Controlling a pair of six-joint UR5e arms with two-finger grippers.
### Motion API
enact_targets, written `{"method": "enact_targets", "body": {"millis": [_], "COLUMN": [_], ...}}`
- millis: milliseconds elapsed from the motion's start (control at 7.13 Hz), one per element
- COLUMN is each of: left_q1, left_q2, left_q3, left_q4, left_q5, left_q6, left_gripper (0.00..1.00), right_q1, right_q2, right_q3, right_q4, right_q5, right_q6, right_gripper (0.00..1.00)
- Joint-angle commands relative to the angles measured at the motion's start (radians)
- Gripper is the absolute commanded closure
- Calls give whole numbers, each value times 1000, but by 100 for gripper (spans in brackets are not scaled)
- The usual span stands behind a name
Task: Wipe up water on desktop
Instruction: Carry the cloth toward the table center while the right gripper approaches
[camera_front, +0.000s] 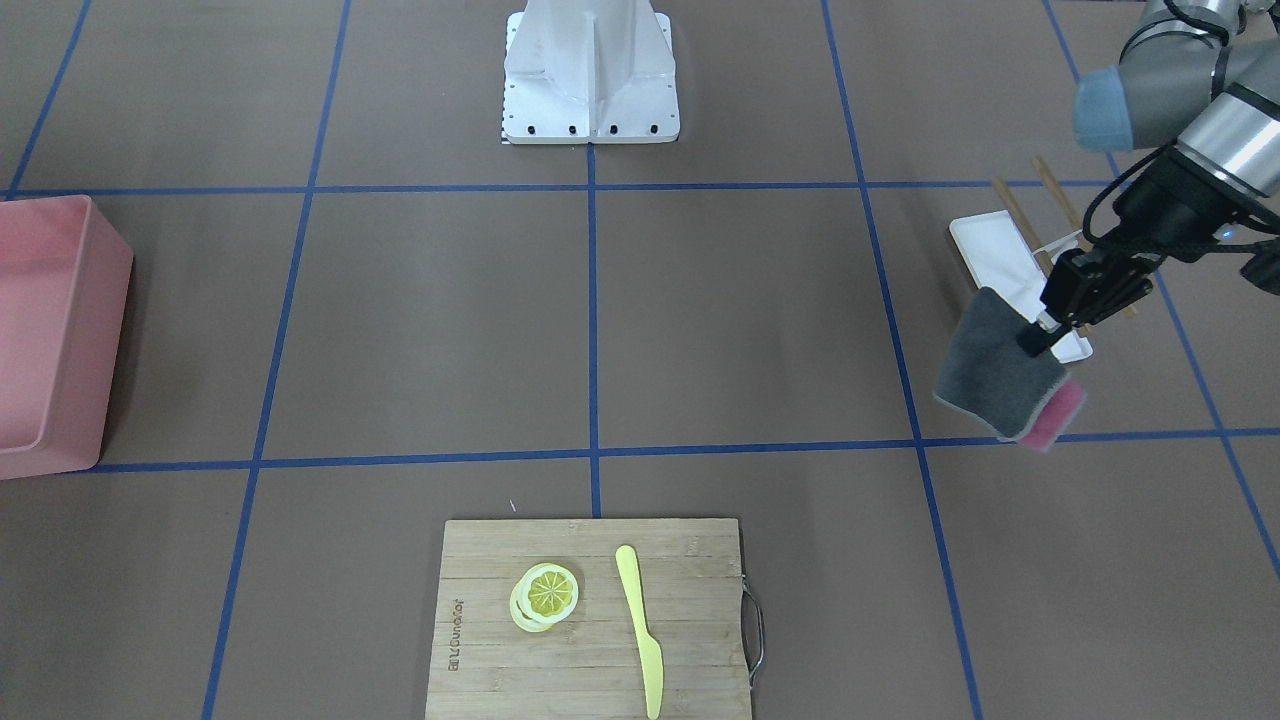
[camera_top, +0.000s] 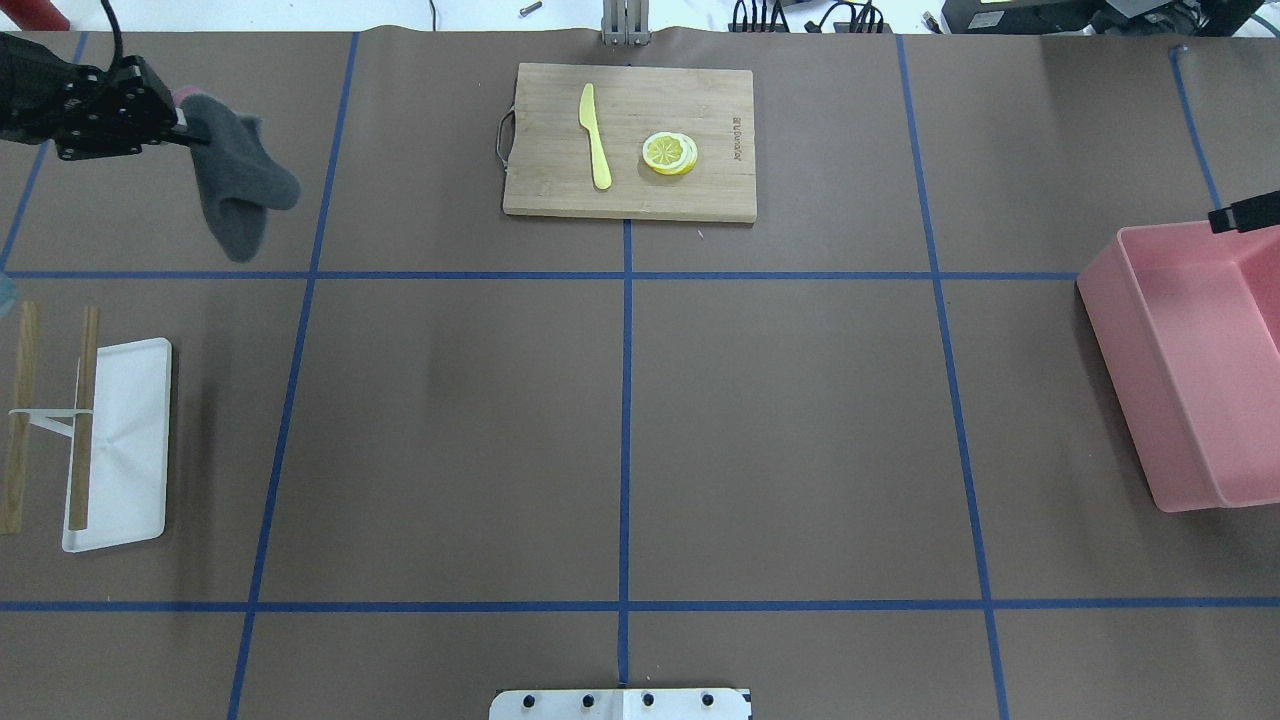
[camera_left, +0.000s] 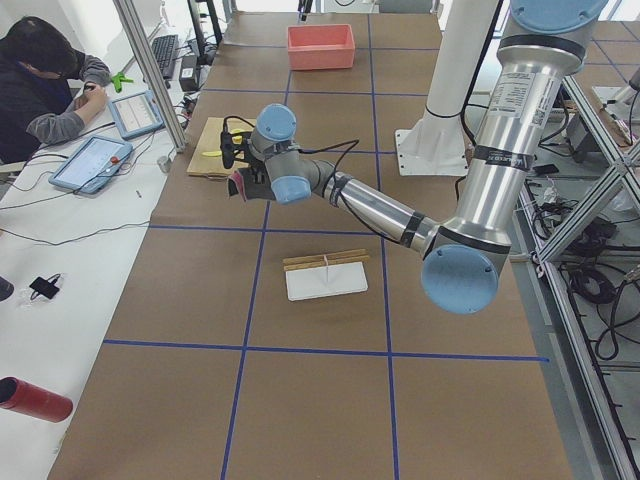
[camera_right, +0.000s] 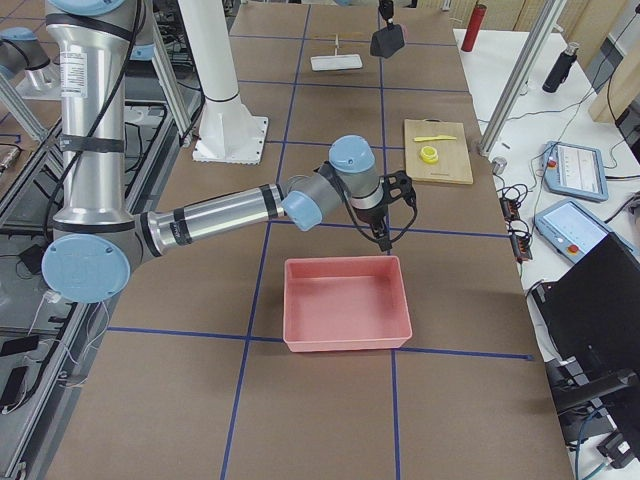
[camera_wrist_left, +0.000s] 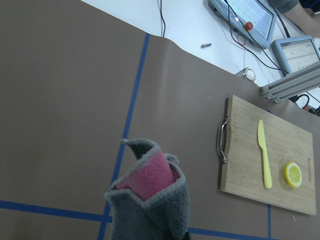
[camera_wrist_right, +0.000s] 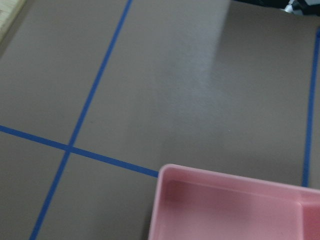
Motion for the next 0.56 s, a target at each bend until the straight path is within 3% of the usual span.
{"method": "enact_targets", "body": {"millis": [0,421], "left_q1": [151,289], "left_q2": [-98,-235], "left_q3": [-3,-3], "left_q4": [3,127], "left_q5": [120,197], "left_q6": [-180,-294], "left_gripper": [100,100], "right_q1": [-146,-419], "right_q2": [138,256], "right_q3": [3,60], "right_q4": [72,71], "right_q5": [-63,-419], "right_q6": [60,207], "right_gripper": [0,0]}}
